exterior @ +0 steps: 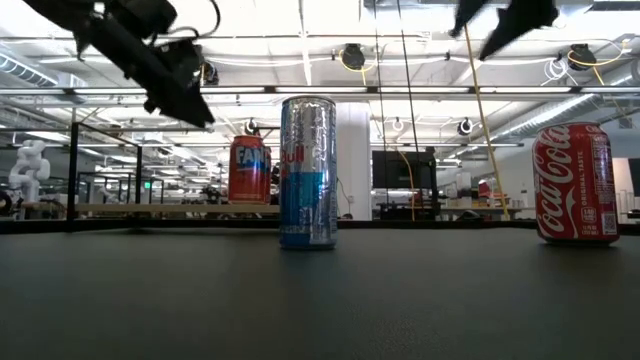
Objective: Place canned beverage on shelf
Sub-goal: Put the top blue soda can on the shelf
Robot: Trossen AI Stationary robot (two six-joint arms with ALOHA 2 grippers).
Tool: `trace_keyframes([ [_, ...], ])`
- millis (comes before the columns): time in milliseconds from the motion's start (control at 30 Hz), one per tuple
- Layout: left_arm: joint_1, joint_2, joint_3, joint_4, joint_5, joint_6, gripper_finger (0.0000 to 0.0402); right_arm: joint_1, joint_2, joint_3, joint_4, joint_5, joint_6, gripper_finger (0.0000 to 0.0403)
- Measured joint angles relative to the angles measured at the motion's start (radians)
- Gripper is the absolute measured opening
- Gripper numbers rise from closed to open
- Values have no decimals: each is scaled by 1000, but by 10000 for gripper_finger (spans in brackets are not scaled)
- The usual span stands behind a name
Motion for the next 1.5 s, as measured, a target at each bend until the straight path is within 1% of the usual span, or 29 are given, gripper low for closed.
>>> trace_keyframes([
  [133,-41,-63,14,3,149,-4,190,1,0,0,-69,-117,-4,338],
  [233,-76,-103,31,0,212,-61,173,1,0,0,-22,-175,-46,338],
  [367,-135,-158,78,-40,225,-104,161,0,20,-8,163,-176,-144,338],
  [500,-220,-194,150,-152,226,-130,154,-8,63,-8,372,-181,-272,338],
  [533,-247,-199,168,-187,225,-143,152,-11,75,-8,413,-196,-297,338],
  [633,-348,-200,213,-299,191,-183,147,-20,123,-8,518,-228,-360,338],
  [700,-424,-199,218,-339,157,-210,145,-21,158,-8,556,-234,-400,338],
  [767,-498,-198,218,-348,110,-251,144,-23,198,-8,602,-256,-449,338],
  [967,-691,-170,219,-336,-41,-377,144,-22,331,-9,769,-371,-576,338],
  [1067,-761,-138,219,-336,-102,-404,144,-27,379,-9,827,-387,-614,338],
  [1167,-807,-100,219,-336,-142,-421,144,-39,411,-9,851,-392,-646,338],
  [1300,-837,-55,219,-336,-161,-444,148,-51,441,-9,851,-418,-686,338],
  [1400,-839,-26,219,-336,-166,-466,167,-55,463,-9,854,-434,-732,338],
  [1500,-839,-1,219,-336,-167,-473,196,-58,486,-9,854,-434,-760,342],
])
